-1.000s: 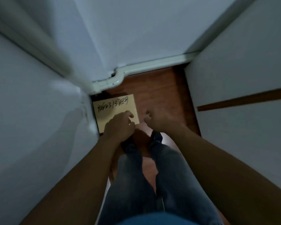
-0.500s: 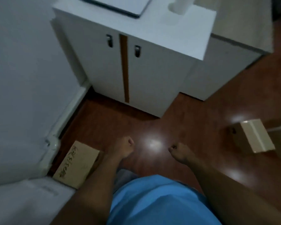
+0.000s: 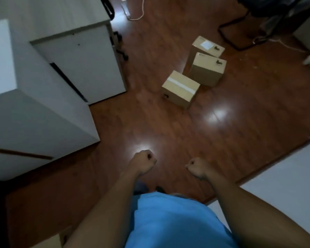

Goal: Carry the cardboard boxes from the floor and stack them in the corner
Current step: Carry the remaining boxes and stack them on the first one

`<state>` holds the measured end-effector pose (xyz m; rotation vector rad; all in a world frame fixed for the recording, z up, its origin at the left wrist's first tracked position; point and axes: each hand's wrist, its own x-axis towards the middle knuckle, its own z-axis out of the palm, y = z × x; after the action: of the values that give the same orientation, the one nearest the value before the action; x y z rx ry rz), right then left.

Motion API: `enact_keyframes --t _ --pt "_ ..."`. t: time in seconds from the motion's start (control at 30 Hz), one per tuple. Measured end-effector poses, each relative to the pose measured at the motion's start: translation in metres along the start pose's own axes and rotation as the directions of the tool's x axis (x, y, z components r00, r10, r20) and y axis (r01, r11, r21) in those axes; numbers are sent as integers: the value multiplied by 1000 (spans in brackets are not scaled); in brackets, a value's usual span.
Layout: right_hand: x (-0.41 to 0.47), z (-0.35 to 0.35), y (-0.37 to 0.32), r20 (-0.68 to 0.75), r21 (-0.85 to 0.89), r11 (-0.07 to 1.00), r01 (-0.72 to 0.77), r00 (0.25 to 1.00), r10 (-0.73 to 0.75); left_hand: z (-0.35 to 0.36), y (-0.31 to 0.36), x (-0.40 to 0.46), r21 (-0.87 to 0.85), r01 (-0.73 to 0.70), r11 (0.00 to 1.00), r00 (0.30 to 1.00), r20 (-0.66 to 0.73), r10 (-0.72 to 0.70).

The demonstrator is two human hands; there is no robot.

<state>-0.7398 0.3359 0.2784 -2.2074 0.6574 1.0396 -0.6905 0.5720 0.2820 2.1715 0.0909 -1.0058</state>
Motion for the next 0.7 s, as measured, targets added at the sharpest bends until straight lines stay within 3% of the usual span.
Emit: enact_keyframes --t 0.33,0.5,0.6,0.7 --pt "60 -116 34 44 320 941 -112 994 103 6 131 160 246 -58 968 964 267 -11" --pt "90 -227 72 -144 431 887 -164 958 247 33 231 240 370 -199 907 877 480 -4" --pt "112 -276 76 -244 465 870 -162 922 302 51 291 282 375 -273 886 852 522 43" --pt "133 -300 67 -194 637 760 -130 927 322 68 342 308 402 -271 874 824 567 -5"
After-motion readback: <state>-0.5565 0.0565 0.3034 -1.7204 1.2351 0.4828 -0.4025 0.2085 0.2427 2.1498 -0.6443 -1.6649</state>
